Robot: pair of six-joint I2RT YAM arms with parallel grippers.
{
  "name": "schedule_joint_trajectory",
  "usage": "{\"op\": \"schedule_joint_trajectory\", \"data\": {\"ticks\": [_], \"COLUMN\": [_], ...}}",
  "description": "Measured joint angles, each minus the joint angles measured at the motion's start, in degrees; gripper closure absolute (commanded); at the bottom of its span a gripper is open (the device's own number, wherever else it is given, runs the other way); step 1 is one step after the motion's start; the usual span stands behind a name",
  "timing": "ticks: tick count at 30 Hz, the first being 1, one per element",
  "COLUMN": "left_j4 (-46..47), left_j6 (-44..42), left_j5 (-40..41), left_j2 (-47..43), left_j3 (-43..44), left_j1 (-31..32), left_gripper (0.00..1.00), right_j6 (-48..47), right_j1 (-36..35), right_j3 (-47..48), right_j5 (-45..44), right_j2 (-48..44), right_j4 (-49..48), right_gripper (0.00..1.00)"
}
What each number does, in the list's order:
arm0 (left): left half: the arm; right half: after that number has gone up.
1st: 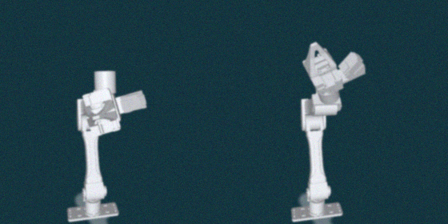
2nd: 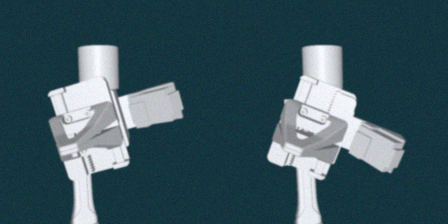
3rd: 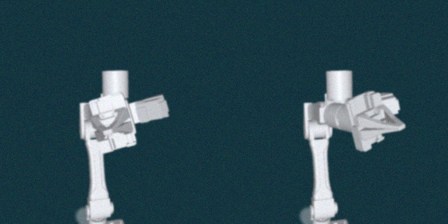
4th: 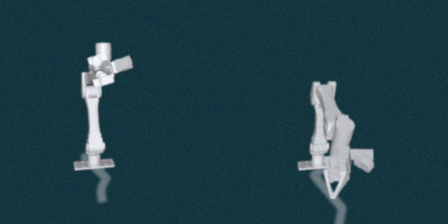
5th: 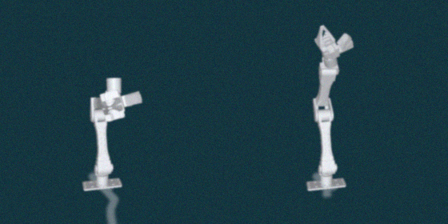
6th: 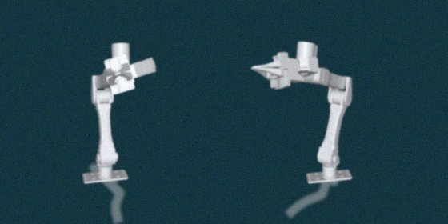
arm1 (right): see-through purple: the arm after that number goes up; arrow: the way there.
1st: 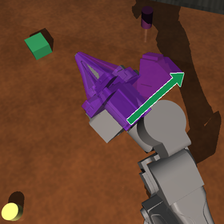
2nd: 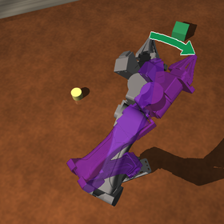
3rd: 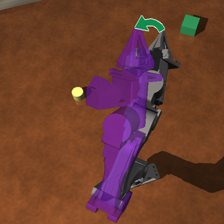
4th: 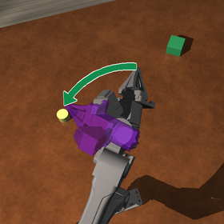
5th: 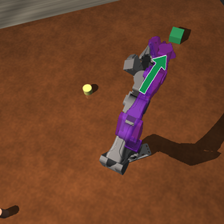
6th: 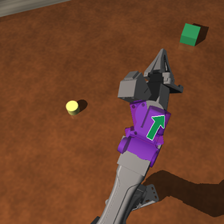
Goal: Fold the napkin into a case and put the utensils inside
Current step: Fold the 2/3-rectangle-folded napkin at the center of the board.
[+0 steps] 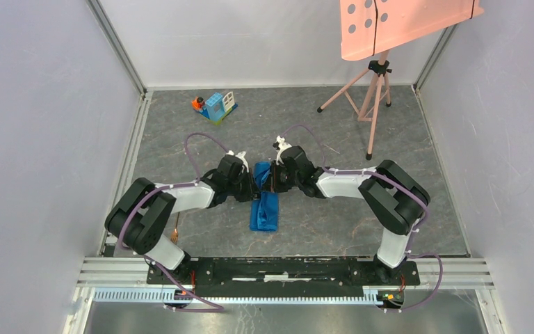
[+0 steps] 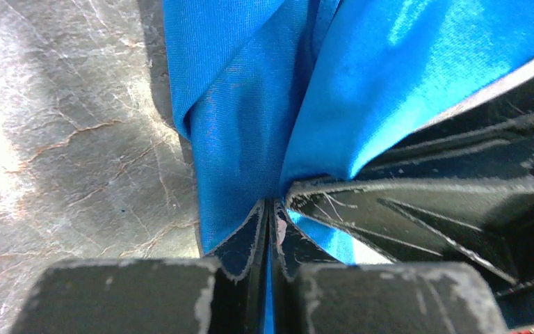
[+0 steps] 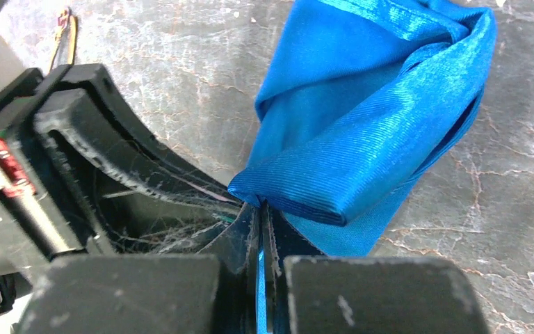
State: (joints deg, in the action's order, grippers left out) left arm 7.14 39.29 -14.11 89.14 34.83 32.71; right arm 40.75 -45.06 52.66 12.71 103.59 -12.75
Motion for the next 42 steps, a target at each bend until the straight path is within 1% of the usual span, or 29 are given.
{"op": "schedule_joint_trajectory", "data": {"ticks": [2,4,7,8,9,11,13,15,17,20,22,23,24,26,29,35,37,42], "left_j4": [0.5,0.9,0.2,-0.7,-1.5,-4.1,-7.3,-9.7,-11.0,-11.5,-11.5,-11.3,-11.1,-10.0,-7.1,-5.2,-5.6,-7.5], "left_j6": [0.0,0.0,0.1,0.1,0.1,0.0,0.0,-0.2,-0.3,-0.3,-0.3,-0.3,-0.3,-0.2,-0.3,-0.3,-0.3,-0.3], "left_j5": [0.0,0.0,0.1,0.1,0.1,0.4,1.0,2.3,3.3,3.5,3.4,3.4,3.3,2.8,1.7,2.0,3.1,6.7], "left_j2": [-0.1,-0.5,-2.6,-3.8,-5.1,-9.2,-14.6,-19.6,-22.1,-20.7,-18.0,-16.6,-15.5,-13.2,-11.8,-9.7,-8.8,-7.3], "left_j3": [-0.2,-0.7,-2.0,-2.6,-3.1,-4.5,-5.2,-5.2,-5.1,-5.1,-5.1,-5.1,-5.1,-5.1,-4.7,-4.0,-3.3,-1.7], "left_j1": [0.1,0.2,0.2,0.3,0.3,0.3,0.3,0.3,0.3,0.3,0.3,0.3,0.2,0.2,0.2,0.6,1.2,2.8], "left_gripper": [0.91,0.87,0.79,0.75,0.68,0.57,0.49,0.45,0.43,0.39,0.34,0.29,0.26,0.23,0.22,0.38,0.45,0.56], "right_j6": [0.7,1.4,2.0,2.1,2.3,2.5,2.5,2.5,2.5,2.5,2.5,2.5,2.5,2.5,2.5,3.1,3.7,4.9], "right_j1": [0.0,0.0,0.0,0.0,0.0,0.0,-0.1,-0.1,-0.1,-0.2,-0.3,-0.3,-0.4,-0.6,-1.3,-2.5,-2.6,-2.5], "right_j3": [0.0,0.0,0.0,0.0,0.0,0.0,0.0,0.0,0.0,0.0,0.0,0.0,0.0,0.1,0.7,1.4,1.4,1.4], "right_j5": [-0.8,-1.4,-2.1,-2.3,-2.3,-2.4,-2.4,-2.5,-2.5,-2.5,-2.6,-2.7,-2.8,-3.2,-4.0,-5.2,-5.3,-5.5], "right_j2": [0.5,0.7,1.4,1.7,2.0,2.5,2.8,2.8,2.8,2.8,2.8,2.8,2.8,2.8,2.8,2.8,2.8,2.8], "right_j4": [-0.1,-0.1,-0.7,-0.7,-0.9,-0.9,-0.9,-0.9,-1.0,-1.0,-1.0,-1.0,-1.0,-0.9,-0.5,-0.7,-0.9,-1.4], "right_gripper": [1.0,1.0,1.0,1.0,1.0,1.0,1.0,1.0,1.0,1.0,1.0,1.0,1.0,1.0,1.0,1.0,1.0,1.0]}}
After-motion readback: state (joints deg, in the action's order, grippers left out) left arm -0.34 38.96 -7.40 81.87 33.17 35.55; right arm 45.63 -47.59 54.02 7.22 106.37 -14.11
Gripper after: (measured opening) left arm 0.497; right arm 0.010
